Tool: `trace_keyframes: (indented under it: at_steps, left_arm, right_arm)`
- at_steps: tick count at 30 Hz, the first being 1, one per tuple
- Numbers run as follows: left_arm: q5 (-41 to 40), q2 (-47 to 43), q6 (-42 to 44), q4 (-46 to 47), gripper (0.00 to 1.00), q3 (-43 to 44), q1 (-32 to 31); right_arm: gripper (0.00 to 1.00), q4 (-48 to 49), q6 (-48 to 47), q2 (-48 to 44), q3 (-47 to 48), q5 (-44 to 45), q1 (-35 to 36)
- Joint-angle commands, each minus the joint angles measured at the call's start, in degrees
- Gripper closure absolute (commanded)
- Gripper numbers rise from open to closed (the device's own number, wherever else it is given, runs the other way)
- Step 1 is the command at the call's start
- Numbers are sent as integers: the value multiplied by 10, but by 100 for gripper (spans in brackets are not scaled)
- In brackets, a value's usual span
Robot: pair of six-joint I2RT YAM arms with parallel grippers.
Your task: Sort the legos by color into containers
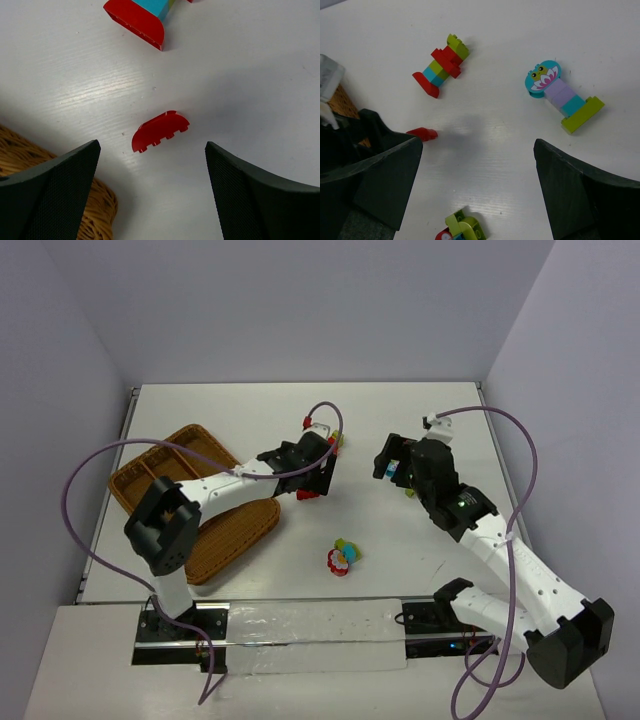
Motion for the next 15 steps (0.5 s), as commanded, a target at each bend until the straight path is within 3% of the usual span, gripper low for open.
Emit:
trace_keyframes:
  at_steps: [1, 15]
  left_arm:
    - [-26, 44, 23, -2, 7, 46, 1]
    - [25, 123, 52, 9, 4, 68, 0]
  right_arm:
    - [0, 3, -10, -23, -7, 34, 3]
    - [0, -4, -3, 5, 1, 29, 3]
